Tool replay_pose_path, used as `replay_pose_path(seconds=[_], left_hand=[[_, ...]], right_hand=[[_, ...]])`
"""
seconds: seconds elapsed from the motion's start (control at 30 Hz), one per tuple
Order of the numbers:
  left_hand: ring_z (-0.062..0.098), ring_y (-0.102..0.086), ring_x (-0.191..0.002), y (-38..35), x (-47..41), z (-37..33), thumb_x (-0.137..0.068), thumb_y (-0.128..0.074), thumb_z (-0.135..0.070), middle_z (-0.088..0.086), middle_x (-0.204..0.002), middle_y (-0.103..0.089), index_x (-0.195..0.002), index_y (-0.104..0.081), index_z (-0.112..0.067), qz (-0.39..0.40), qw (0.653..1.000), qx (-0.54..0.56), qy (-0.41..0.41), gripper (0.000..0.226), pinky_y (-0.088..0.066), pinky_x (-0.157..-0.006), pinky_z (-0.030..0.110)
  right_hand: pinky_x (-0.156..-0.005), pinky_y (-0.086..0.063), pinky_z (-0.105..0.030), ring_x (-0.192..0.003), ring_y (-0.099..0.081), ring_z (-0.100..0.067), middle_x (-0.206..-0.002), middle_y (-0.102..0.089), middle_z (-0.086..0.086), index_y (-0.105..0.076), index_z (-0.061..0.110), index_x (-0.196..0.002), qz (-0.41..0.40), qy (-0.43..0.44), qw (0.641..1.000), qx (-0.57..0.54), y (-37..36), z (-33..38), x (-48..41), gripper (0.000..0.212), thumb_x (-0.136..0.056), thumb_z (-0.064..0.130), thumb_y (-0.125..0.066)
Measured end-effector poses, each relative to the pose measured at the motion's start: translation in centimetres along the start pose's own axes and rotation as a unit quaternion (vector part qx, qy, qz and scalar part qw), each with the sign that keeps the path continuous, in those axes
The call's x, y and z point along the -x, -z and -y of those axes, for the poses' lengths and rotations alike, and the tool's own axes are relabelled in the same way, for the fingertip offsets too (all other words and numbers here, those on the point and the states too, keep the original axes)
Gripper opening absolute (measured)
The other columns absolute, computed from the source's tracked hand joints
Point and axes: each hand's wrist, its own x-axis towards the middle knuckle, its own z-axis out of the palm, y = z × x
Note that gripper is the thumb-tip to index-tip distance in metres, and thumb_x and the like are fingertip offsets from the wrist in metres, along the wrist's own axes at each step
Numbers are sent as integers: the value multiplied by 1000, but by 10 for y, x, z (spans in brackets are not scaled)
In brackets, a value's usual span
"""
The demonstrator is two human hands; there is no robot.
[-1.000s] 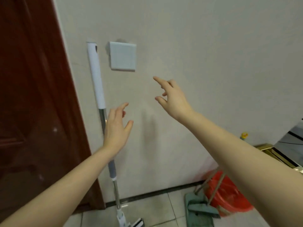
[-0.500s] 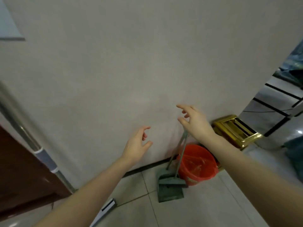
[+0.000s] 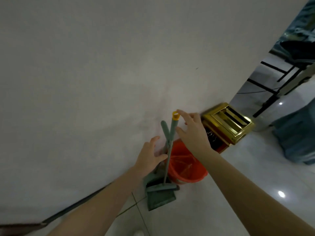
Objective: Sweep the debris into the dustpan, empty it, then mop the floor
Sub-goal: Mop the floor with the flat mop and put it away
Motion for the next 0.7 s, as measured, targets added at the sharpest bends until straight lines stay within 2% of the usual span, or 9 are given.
replay_pose_path(seconds=[0.03, 0.13, 0.23, 0.3, 0.43, 0.57, 0.7], left_hand=[[18, -44, -123, -6, -12, 1, -80, -73, -35, 4, -130, -46, -142, -31, -29, 3, 1000, -2, -3, 75, -40, -102, 35], [5, -40, -117, -24, -45, 5, -80, -74, -33, -7, -127, -45, -143, -30, -27, 1, 1000, -2, -18, 77, -33, -95, 20], [0, -36, -118, -46, -74, 17, -76, -73, -45, -10, -135, -41, -142, -29, -35, -2, 1000, -14, -4, 80, -30, -100, 23], [-1, -42, -113, -61, -89, 24, -76, -70, -52, -10, -134, -46, -138, -34, -37, 8, 999, -30, 5, 73, -37, -102, 27], [7, -56, -93, -84, -104, 23, -86, -63, -40, -3, -115, -61, -120, -51, -27, 28, 998, -17, 47, 38, -49, -89, 31], [13, -55, -103, -90, -101, 26, -90, -60, -37, -1, -120, -57, -123, -52, -26, 11, 997, 23, 70, 36, -46, -95, 35], [18, -55, -112, -81, -86, 26, -89, -63, -25, 2, -121, -59, -119, -55, -19, -6, 993, 62, 103, 32, -43, -100, 36]], right_hand=[[-84, -50, -27, -99, -50, -13, -128, -40, -4, -39, 31, -142, -2, 4, 1000, -8, -6, -3, -8, 54, -92, 29, -57], [-84, -45, -24, -99, -46, -10, -133, -38, -5, -38, 29, -143, -5, 0, 1000, -31, -22, -15, -29, 54, -92, 36, -54], [-84, -45, -21, -101, -49, -9, -133, -41, -3, -44, 30, -138, 7, -14, 999, -46, -36, -28, -46, 47, -93, 34, -56], [-83, -45, -21, -101, -54, -10, -126, -49, 0, -47, 30, -133, 29, -16, 997, -68, -44, -36, -52, 40, -94, 32, -56], [-86, -54, -30, -96, -61, -14, -105, -59, 5, -46, 26, -126, 75, 7, 992, -105, -49, -44, -55, 31, -96, 27, -54], [-85, -52, -27, -94, -60, -11, -102, -57, 9, -45, 24, -125, 99, 45, 988, -112, -45, -47, -56, 28, -98, 24, -53], [-83, -51, -25, -92, -61, -14, -103, -62, 2, -48, 20, -125, 115, 96, 981, -126, -44, -41, -49, 31, -96, 22, -56]])
